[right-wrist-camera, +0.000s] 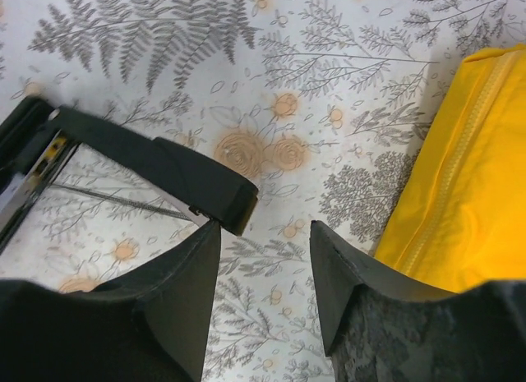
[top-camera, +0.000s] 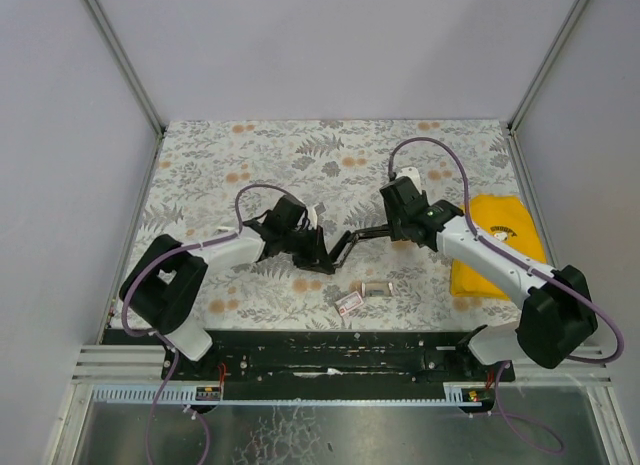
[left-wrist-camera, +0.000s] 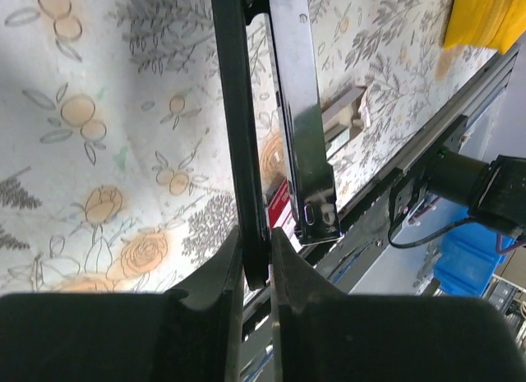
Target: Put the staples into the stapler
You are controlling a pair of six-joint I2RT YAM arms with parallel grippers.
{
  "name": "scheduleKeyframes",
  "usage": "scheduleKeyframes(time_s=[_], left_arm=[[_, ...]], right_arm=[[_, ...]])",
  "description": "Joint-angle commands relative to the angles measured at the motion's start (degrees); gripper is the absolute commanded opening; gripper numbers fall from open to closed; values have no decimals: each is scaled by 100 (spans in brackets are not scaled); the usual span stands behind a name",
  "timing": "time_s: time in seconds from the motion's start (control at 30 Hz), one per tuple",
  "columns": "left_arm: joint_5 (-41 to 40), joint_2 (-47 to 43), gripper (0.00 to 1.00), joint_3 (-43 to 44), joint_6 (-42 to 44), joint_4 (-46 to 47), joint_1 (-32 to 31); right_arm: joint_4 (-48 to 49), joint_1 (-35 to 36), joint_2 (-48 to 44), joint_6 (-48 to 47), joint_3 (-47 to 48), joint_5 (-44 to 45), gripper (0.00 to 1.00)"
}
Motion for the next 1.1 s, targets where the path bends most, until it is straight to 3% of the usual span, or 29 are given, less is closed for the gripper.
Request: scheduleKeyframes(time_s=[0.0, 0.53, 0.73, 0.9, 1.07], left_arm=[[804, -320, 0, -236, 294, -656, -35], [1362, -975, 0, -565, 535, -871, 6], [1784, -1171, 0, -910, -184, 81, 73], [1638, -1385, 0, -1229, -1185, 1097, 187], [1321, -1692, 0, -1649, -2313, 2458, 211]], right_arm=[[556, -287, 344, -156, -95, -223, 55], [1324, -839, 1906, -427, 401, -1150, 56], [1455, -1035, 2094, -386, 482, -1782, 56], [1291, -1448, 1768, -87, 591, -2588, 57], [954, -1827, 1108, 112, 808, -3693, 67]])
